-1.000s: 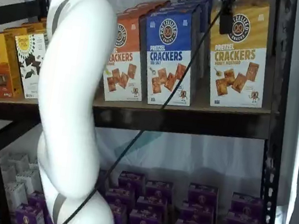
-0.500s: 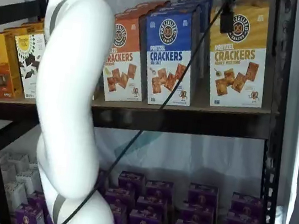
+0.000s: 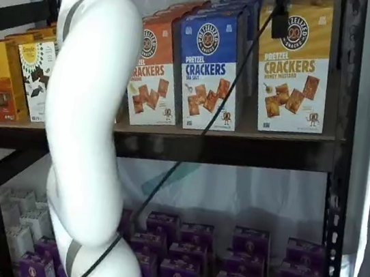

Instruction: Retrieve the yellow and white box located on the top shelf, the sixth one from the left

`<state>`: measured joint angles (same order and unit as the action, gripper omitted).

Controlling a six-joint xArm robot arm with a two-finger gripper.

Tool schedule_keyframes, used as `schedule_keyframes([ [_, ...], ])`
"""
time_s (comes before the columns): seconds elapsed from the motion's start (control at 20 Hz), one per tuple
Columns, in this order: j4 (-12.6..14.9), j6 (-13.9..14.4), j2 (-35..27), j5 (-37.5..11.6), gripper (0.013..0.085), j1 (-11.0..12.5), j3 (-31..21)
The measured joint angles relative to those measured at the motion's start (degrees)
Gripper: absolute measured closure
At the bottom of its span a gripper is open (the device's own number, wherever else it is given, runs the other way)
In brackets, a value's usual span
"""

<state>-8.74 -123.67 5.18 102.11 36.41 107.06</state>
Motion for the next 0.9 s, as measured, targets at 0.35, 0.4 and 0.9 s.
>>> schedule_keyframes([
  [0.35,-0.3,-1.1,2.8,2.6,0.037,1.5,-1.7],
  [0.4,-0.3,-1.2,3.3,3.2,0.037,1.7,-2.0],
  [0.9,0.0,-2.7,10.1,7.7,0.037,3.5,-7.4],
])
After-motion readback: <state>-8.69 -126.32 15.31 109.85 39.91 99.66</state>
